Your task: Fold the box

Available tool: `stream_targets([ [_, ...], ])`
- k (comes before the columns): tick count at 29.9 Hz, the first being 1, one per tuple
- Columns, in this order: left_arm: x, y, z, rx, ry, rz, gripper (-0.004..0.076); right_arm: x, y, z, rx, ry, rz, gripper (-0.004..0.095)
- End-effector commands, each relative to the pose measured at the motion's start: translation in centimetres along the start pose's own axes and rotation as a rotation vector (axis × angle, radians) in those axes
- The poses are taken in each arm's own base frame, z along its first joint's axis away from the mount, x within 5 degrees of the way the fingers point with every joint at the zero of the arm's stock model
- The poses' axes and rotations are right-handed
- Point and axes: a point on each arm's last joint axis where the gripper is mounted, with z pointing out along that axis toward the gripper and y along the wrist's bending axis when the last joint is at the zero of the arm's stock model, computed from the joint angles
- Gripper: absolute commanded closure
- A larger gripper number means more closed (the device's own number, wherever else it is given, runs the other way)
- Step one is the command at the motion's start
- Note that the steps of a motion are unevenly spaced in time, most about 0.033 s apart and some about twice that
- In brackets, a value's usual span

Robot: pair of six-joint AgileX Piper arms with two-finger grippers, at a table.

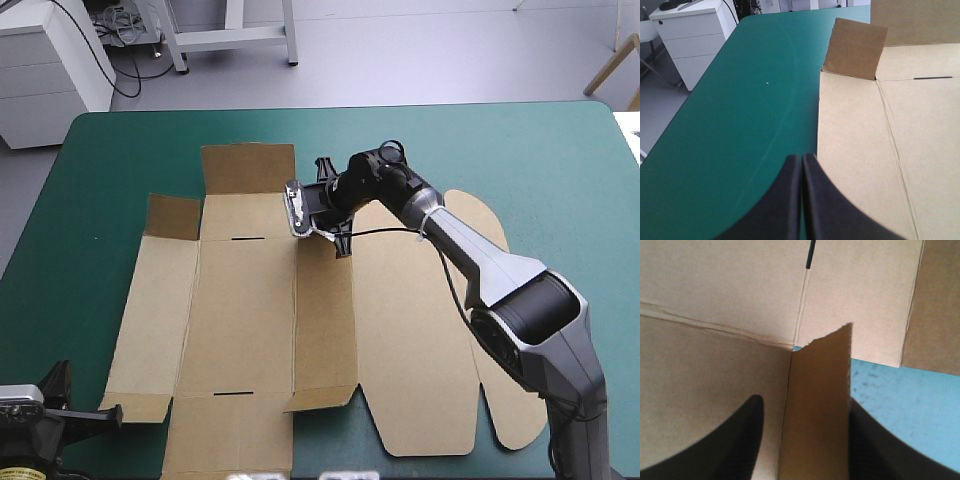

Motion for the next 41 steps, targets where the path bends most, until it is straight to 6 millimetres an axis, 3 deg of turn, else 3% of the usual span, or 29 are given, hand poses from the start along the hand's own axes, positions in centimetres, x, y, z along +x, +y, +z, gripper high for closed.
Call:
stream_targets([
  [1, -1.3, -0.1, -0.2, 0.012, -0.083, -0.01, 0.0734, -1.5, -1.5, -4.0, 0.113, -0.065, 0.064, 0.0285],
  [5, -1.3, -0.1, -0.2, 0.012, -0.083, -0.01, 0.0734, -2.7, -2.6, -7.6, 0.181, -0.124, 0.295, 0.0261],
  [9, -1.3, -0.1, -0.2, 0.012, -0.083, -0.01, 0.0734, -3.9, -3.3, -12.6, 0.271, -0.194, 0.438, 0.0346],
  [10, -1.3, -0.1, -0.2, 0.012, -0.083, -0.01, 0.0734, -4.1, -3.3, -13.7, 0.287, -0.213, 0.47, 0.0391],
  [13, -1.3, -0.1, -0.2, 0.012, -0.083, -0.01, 0.0732, -4.6, -3.2, -16.0, 0.318, -0.26, 0.55, 0.0661],
  [15, -1.3, -0.1, -0.2, 0.012, -0.083, -0.01, 0.0722, -4.7, -3.1, -17.0, 0.327, -0.283, 0.604, 0.0909],
  [17, -1.3, -0.1, -0.2, 0.012, -0.083, -0.002, 0.0686, -4.5, -3.2, -17.8, 0.33, -0.312, 0.724, 0.0907],
  [19, -1.3, -0.1, -0.2, 0.012, -0.083, -0.001, 0.06, -4.2, -3.2, -17.9, 0.316, -0.322, 0.837, 0.0908],
  [24, -1.2, -0.1, -0.2, 0.009, -0.083, -0.003, 0.0223, -2.7, -3.1, -17.5, 0.29, -0.299, 0.955, 0.0908],
  [27, -1.2, 0.0, -0.2, 0.003, -0.084, 0.003, 0.0085, -1.5, -2.5, -17.3, 0.285, -0.274, 1.01, 0.0908],
  [34, -1.3, 0.0, -0.2, 0.0, -0.089, 0.007, 0.0091, 1.8, 1.4, -17.0, 0.349, -0.264, 1.121, 0.0908],
  [41, -3.6, 0.0, -0.3, 0.0, -0.104, -0.015, 0.0092, 3.0, 6.9, -20.1, 0.437, -0.285, 1.129, 0.0908],
])
